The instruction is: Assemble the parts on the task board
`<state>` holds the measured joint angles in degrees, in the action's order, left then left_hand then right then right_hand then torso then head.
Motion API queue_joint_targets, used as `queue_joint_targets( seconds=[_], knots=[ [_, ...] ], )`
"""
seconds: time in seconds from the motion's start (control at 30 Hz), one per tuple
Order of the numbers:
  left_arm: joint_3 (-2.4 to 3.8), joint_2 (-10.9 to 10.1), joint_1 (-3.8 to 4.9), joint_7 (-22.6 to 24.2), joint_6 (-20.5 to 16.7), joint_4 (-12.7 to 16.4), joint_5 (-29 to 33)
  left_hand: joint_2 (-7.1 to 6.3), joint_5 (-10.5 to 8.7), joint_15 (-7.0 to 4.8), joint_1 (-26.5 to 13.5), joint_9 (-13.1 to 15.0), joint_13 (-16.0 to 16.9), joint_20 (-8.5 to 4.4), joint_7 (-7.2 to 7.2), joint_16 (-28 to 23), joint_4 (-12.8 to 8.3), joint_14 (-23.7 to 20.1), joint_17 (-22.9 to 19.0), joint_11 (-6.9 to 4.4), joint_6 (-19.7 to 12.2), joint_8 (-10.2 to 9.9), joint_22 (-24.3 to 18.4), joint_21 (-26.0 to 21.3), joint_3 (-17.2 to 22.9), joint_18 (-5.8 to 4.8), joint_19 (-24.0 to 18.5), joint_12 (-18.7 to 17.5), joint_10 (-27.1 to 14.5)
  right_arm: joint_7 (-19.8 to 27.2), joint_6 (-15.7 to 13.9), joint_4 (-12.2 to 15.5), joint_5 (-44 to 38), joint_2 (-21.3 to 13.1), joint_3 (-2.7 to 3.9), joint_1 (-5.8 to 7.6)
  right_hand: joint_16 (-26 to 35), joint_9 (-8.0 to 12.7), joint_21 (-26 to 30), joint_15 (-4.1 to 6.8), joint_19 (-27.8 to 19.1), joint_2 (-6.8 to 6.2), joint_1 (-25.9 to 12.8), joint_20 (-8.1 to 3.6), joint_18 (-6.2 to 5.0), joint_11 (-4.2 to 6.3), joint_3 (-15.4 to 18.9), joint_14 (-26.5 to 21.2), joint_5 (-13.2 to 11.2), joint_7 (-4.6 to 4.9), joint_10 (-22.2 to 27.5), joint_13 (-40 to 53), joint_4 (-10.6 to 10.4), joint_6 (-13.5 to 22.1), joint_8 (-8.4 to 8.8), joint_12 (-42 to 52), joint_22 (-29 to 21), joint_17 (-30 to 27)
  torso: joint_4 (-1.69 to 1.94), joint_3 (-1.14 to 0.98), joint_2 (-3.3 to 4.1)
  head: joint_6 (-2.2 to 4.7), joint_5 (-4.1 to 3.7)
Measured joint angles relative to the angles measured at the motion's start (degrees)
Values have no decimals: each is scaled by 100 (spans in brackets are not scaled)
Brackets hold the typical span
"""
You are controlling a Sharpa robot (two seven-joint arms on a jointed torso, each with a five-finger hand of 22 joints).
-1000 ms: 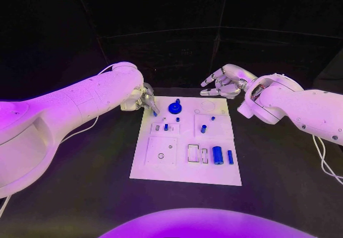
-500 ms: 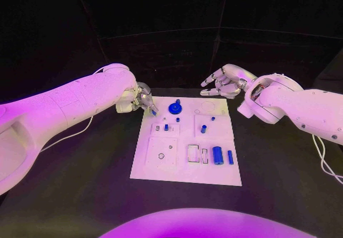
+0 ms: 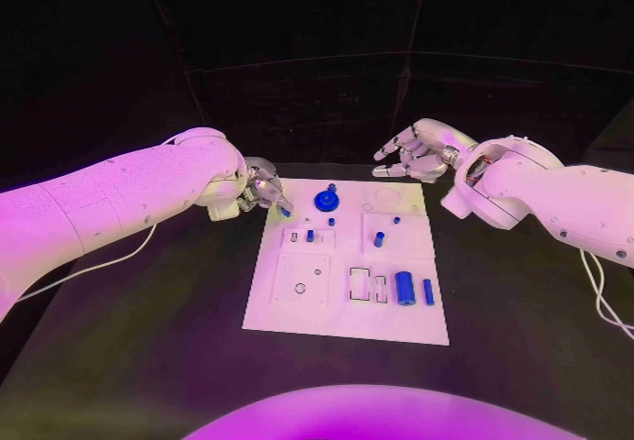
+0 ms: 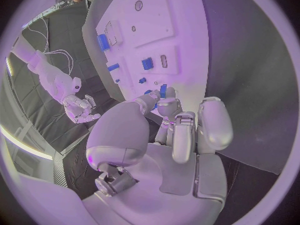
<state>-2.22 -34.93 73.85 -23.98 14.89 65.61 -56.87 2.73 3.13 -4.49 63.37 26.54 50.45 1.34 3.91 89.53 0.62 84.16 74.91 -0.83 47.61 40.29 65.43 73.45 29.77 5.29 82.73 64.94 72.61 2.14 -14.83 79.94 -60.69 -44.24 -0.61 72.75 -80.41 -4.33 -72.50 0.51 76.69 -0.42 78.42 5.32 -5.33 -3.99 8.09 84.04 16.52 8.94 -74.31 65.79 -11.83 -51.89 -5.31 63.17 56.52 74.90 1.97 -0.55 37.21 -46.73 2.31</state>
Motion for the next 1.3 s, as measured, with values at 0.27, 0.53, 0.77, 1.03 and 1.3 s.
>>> queue_joint_targets(
  seconds=[0.27,0.53,0.77,1.03,1.3],
  knots=[
    [-191,-231,-84,23,-433,474,49,-42,-5,0,-42,0,0,0,8,0,-57,0,0,-20,-8,10,15,0,120,0,0,0,21,-1,13,-9,0,0,0,0,0,0,0,0,0,0,0,0,0,0,0,0,0,0,0,0,0,0,0,0,0,0,-7,3,0,-15,30],
    [-265,-298,-182,33,-692,721,35,-96,-8,0,-96,-3,1,0,-12,0,-101,0,0,0,13,49,25,0,198,0,0,0,39,-2,28,-14,0,0,0,0,0,0,0,0,0,0,0,0,0,0,0,0,0,0,0,0,0,0,0,0,1,0,-16,3,2,-35,42],
    [-277,-301,-216,13,-752,822,28,-124,20,0,-124,-5,6,0,-12,0,-127,0,0,-20,13,49,31,0,224,-1,0,0,60,-2,36,-16,0,0,-1,0,0,0,0,0,0,0,0,0,0,0,0,0,0,0,0,0,0,0,0,0,1,4,-21,3,3,-40,47],
    [-284,-299,-230,-83,-723,840,19,-124,20,0,-124,-4,5,0,-11,0,-135,0,0,-19,13,49,31,0,276,0,0,0,59,-2,45,-17,0,0,-1,0,0,0,0,0,0,0,0,0,0,0,0,0,0,0,0,0,0,0,0,0,1,4,-22,1,3,-58,46],
    [-287,-297,-237,-204,-641,836,-6,-124,18,0,-124,1,5,0,-10,0,-136,0,0,-19,12,78,31,0,278,0,0,1,59,-2,51,-18,0,0,-1,0,0,0,0,0,0,0,0,0,-1,0,0,0,0,0,0,0,0,0,0,0,1,3,-22,0,4,-68,53]
  ],
)
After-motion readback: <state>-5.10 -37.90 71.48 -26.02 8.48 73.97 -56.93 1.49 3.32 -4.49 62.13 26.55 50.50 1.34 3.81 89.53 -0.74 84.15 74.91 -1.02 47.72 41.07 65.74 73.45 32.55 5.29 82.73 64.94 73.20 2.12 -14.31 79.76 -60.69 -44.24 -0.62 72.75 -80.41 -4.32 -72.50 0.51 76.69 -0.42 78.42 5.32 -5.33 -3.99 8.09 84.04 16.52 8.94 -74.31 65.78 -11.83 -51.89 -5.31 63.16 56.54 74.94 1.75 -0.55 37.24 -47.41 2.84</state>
